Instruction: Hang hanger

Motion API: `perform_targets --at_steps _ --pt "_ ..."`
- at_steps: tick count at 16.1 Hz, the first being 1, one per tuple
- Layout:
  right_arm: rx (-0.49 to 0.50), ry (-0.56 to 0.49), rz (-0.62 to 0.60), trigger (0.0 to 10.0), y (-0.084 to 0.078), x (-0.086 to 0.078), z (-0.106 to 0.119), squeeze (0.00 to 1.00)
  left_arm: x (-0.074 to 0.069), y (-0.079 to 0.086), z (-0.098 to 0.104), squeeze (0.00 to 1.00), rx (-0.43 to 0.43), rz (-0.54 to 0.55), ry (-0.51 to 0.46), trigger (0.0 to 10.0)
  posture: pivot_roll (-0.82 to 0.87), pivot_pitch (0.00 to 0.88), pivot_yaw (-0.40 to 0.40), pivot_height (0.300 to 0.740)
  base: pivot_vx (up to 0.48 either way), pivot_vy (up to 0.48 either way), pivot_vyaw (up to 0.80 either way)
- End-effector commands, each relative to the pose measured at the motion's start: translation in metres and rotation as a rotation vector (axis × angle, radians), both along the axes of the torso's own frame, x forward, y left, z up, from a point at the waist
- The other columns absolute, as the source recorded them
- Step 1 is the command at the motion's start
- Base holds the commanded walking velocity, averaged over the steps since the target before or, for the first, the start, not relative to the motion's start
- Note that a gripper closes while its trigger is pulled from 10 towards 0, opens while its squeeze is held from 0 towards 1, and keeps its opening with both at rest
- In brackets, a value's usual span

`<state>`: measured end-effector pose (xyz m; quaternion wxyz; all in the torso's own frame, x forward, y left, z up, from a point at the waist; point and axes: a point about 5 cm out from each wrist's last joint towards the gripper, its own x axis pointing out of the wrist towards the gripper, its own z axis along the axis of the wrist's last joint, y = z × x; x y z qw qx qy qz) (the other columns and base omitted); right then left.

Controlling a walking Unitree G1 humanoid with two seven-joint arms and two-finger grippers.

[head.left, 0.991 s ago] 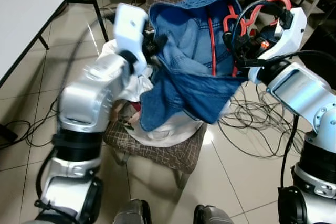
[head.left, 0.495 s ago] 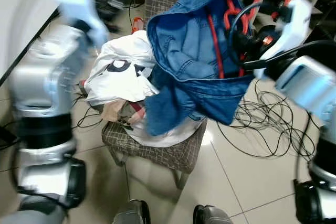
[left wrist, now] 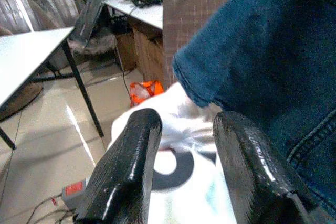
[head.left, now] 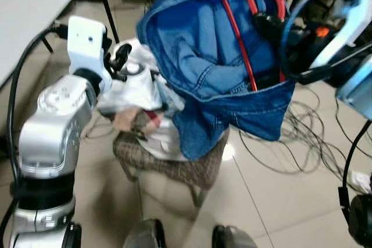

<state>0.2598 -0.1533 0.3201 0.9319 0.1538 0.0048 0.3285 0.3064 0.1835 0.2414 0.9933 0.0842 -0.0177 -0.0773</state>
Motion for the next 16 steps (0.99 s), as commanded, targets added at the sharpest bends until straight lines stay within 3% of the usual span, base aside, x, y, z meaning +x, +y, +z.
perform_targets --at_steps 1,11,14,16 --pt "0.043 -0.051 0.036 10.0 0.002 -0.007 0.014 0.0 -0.006 0.004 -0.004 0.0 0.041 0.03 0.012 10.0 -0.11 0.096 -0.015 0.74 -0.322 0.0 0.0" --pt "0.09 -0.004 0.115 10.0 0.01 -0.014 0.015 0.0 -0.015 0.009 -0.004 0.0 0.096 0.056 0.012 10.0 -0.1 0.103 -0.026 0.74 -0.315 0.0 0.0" --pt "-0.118 0.089 0.091 10.0 0.012 -0.016 -0.025 0.0 -0.016 0.024 -0.006 0.0 0.197 0.173 0.021 10.0 -0.1 0.107 -0.027 0.74 0.0 0.0 0.0" --pt "-0.336 0.141 0.036 10.0 0.011 -0.015 -0.054 0.0 -0.017 0.034 -0.008 0.0 0.229 0.231 0.031 10.0 -0.09 0.108 -0.027 0.74 0.0 0.0 0.0"
